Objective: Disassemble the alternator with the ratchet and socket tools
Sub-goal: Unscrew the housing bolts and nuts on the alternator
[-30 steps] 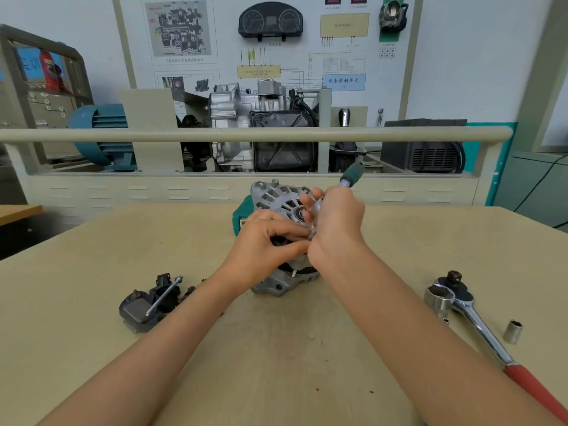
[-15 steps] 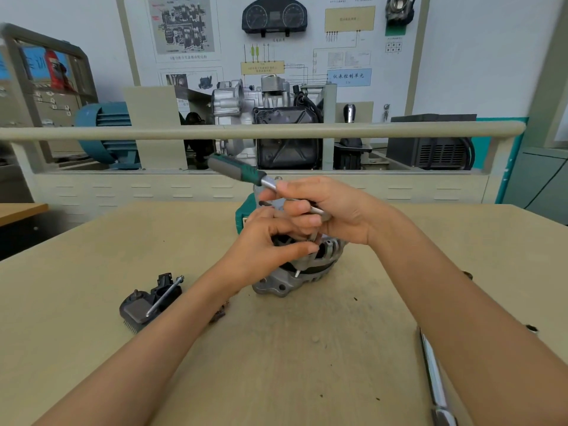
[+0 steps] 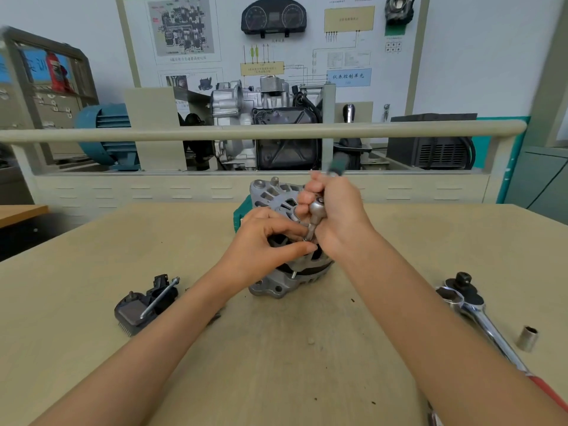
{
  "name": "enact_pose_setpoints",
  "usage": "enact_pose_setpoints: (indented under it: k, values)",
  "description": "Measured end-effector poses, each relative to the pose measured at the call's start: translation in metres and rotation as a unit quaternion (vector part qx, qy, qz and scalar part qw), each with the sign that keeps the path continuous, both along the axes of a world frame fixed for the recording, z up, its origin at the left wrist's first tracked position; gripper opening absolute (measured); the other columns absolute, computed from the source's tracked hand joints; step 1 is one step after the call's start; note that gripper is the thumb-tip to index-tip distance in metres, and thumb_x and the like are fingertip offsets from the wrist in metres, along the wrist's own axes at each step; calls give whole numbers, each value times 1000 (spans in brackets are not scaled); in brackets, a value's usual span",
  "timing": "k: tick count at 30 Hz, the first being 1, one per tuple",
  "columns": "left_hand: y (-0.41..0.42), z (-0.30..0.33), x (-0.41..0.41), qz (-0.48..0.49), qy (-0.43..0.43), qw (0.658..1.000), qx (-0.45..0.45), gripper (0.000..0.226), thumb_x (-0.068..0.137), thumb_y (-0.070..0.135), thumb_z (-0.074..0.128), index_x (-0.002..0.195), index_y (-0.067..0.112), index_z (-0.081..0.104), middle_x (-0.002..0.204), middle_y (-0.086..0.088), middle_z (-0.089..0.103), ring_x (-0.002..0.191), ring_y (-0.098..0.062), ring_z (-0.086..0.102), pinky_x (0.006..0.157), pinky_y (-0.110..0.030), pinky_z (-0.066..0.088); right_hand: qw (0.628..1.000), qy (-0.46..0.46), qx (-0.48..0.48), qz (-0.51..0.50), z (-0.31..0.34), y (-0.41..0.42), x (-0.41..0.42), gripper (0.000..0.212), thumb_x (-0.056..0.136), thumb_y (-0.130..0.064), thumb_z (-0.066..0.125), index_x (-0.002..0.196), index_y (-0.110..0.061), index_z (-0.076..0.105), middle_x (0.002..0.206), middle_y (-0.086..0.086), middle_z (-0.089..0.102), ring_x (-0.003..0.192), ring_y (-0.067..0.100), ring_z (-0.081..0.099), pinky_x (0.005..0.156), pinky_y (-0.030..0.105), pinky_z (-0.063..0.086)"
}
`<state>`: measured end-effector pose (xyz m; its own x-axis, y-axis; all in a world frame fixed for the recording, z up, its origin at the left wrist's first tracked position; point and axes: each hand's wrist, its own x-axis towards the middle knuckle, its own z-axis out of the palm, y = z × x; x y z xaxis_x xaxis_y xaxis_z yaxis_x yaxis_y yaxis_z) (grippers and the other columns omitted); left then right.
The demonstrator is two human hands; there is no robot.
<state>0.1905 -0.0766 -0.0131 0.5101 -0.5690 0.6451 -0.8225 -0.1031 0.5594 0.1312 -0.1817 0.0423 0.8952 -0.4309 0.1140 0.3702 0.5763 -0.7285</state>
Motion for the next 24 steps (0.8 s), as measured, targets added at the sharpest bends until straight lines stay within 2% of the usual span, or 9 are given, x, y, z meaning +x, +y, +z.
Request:
enact_pose_setpoints:
  k: [2, 6, 10, 13, 15, 17, 20, 22, 24]
  values:
    - [1, 0, 1, -3, 4, 1000, 4, 21, 66, 41, 74, 74, 56, 63, 82, 29, 61, 100, -12, 47, 93, -33, 37, 989, 13, -97, 106, 2, -5, -1, 16, 98, -8, 36, 96, -11, 52, 42, -10, 38, 30, 3, 34, 32, 14, 28]
    - [2, 2, 1, -19, 11, 1000, 10, 24, 67, 39, 74, 74, 60, 65, 91, 33, 58, 109, -14, 46, 103, -43, 34, 927, 27, -235, 292, 9, -16, -1, 26, 100, -17, 34, 106, -9, 57, 39, -11, 32, 27, 1, 29, 29, 13, 24]
    - [3, 3, 2, -38, 22, 999, 14, 17, 67, 37, 77, 82, 45, 72, 92, 23, 60, 108, -18, 48, 101, -47, 36, 887, 35, -286, 362, 12, -20, 2, 30, 99, -20, 33, 109, -9, 59, 37, -12, 28, 25, 1, 26, 30, 13, 18]
    - [0, 4, 2, -51, 16, 999, 8, 16, 65, 40, 76, 79, 33, 74, 87, 8, 65, 101, -26, 53, 96, -52, 38, 886, 35, -286, 363, 12, -20, 3, 31, 100, -22, 33, 112, -9, 59, 37, -12, 28, 25, 1, 26, 31, 14, 17]
    - [-1, 5, 1, -56, 8, 998, -1, 18, 64, 43, 74, 78, 31, 75, 82, 3, 68, 95, -24, 57, 95, -53, 39, 903, 32, -266, 335, 11, -18, 1, 31, 100, -24, 34, 110, -9, 59, 38, -13, 28, 25, 1, 25, 29, 13, 17]
    - [0, 4, 1, -61, 8, 998, -5, 22, 62, 41, 79, 83, 34, 74, 80, 8, 69, 91, -16, 58, 96, -52, 39, 938, 31, -233, 253, 8, -13, -1, 32, 101, -28, 34, 105, -9, 59, 39, -12, 30, 25, 0, 24, 28, 14, 18]
    - [0, 3, 1, -46, 10, 999, -8, 16, 61, 42, 71, 75, 48, 70, 75, 25, 65, 84, 2, 51, 93, -40, 38, 989, 13, -146, 15, -3, 3, 0, 28, 103, -29, 32, 96, -11, 53, 43, -8, 38, 28, 5, 30, 30, 14, 22]
    - [0, 3, 0, -32, 7, 999, -5, 17, 59, 43, 67, 74, 50, 65, 73, 32, 62, 82, 7, 48, 89, -33, 35, 990, -11, -61, -124, -10, 10, 1, 29, 103, -29, 26, 87, -15, 46, 50, -4, 42, 32, 7, 35, 33, 15, 26]
    - [0, 3, -1, -25, 6, 1000, 1, 17, 59, 45, 66, 76, 45, 65, 72, 33, 62, 83, 6, 47, 89, -31, 34, 989, -18, -7, -148, -11, 10, 2, 30, 103, -29, 23, 83, -17, 41, 51, -3, 42, 32, 8, 37, 35, 16, 27]
